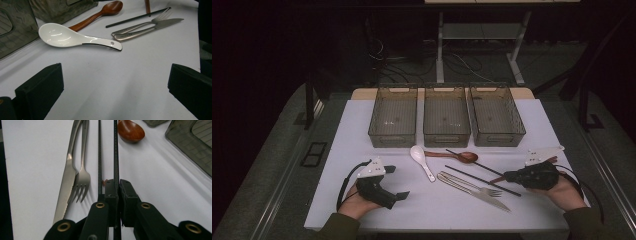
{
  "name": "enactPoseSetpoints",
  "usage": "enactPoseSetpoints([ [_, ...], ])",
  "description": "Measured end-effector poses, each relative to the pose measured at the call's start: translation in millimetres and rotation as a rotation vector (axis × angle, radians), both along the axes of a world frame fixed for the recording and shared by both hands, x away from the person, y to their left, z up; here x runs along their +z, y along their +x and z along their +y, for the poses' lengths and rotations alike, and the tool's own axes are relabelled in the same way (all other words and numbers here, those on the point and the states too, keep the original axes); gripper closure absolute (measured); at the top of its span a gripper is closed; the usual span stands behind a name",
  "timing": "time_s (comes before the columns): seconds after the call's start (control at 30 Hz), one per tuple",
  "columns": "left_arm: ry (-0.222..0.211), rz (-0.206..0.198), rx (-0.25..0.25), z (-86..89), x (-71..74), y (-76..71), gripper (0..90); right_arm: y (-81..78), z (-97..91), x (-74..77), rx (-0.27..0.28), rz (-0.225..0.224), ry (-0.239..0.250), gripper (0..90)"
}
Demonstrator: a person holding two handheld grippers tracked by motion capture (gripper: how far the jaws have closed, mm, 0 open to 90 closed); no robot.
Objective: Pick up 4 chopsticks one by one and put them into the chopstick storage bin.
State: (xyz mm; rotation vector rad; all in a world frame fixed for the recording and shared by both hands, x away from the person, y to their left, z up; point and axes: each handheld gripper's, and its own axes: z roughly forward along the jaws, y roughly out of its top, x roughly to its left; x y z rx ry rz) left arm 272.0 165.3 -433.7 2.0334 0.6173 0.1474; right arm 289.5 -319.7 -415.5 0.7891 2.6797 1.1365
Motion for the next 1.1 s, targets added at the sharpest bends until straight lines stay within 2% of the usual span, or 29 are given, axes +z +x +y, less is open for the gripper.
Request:
enactPoseSetpoints([
  [0.5,-0.01,0.005,-0.005,-1.8,1.1,-1.3,0.0,5.5,18.8,20.5,-0.048,-0.017,0.041,85.4],
  [0.67,-0.001,0.003,-0.015,-3.0,1.5,-1.3,0.0,14.5,33.4,26.0,-0.092,-0.006,0.038,85.5],
  [1.1,-0.005,0.002,-0.019,-5.1,1.2,-1.6,0.0,27.7,54.7,34.1,-0.104,-0.002,0.084,85.4],
])
